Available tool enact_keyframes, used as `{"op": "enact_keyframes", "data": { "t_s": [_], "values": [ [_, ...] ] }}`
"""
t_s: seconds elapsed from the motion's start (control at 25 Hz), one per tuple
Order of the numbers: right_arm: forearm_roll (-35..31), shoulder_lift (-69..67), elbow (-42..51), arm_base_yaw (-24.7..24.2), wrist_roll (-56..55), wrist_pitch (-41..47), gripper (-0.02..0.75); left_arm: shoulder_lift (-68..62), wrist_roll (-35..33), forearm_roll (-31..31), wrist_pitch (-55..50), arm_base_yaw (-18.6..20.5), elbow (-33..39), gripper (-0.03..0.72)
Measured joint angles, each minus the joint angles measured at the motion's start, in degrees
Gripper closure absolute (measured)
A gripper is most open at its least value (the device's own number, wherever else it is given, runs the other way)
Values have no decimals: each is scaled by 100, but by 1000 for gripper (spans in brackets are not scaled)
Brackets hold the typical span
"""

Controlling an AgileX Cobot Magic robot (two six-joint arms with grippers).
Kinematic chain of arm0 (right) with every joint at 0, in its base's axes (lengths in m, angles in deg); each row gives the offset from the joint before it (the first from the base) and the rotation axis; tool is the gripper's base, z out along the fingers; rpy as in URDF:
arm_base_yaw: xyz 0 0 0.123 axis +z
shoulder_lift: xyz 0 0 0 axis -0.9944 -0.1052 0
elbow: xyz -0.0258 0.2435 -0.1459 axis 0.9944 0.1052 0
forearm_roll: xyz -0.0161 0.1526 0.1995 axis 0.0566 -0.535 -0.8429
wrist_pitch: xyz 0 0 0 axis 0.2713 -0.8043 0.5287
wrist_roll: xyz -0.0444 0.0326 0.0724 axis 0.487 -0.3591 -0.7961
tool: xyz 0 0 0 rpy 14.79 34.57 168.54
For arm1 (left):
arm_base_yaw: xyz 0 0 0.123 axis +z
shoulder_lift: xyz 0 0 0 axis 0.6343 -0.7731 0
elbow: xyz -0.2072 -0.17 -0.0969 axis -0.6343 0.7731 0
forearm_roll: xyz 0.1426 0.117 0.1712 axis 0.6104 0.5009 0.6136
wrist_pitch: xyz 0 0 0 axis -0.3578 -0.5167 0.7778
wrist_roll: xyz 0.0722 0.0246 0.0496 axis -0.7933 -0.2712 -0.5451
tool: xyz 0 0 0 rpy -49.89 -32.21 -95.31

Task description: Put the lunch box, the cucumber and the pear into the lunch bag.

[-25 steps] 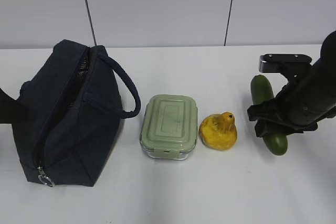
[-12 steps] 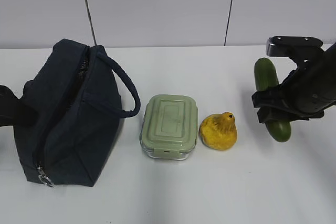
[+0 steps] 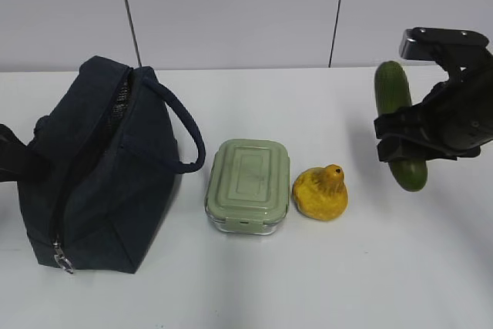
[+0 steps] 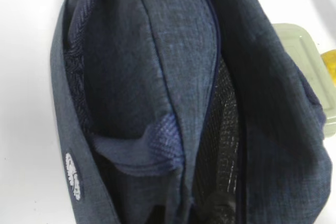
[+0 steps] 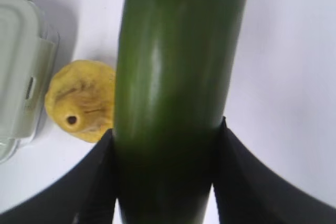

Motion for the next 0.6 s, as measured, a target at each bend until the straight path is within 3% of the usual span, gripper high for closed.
{"op": "enact_keyframes", "data": {
  "t_s": [0.32, 0.6],
  "values": [
    [-2326, 14, 0, 194, 2019, 15, 376, 0, -11, -49, 0, 0, 0, 684],
    [-2917, 14, -324, 1246, 2232, -5, 376, 0, -36, -286, 0, -154, 0, 685]
  ]
}}
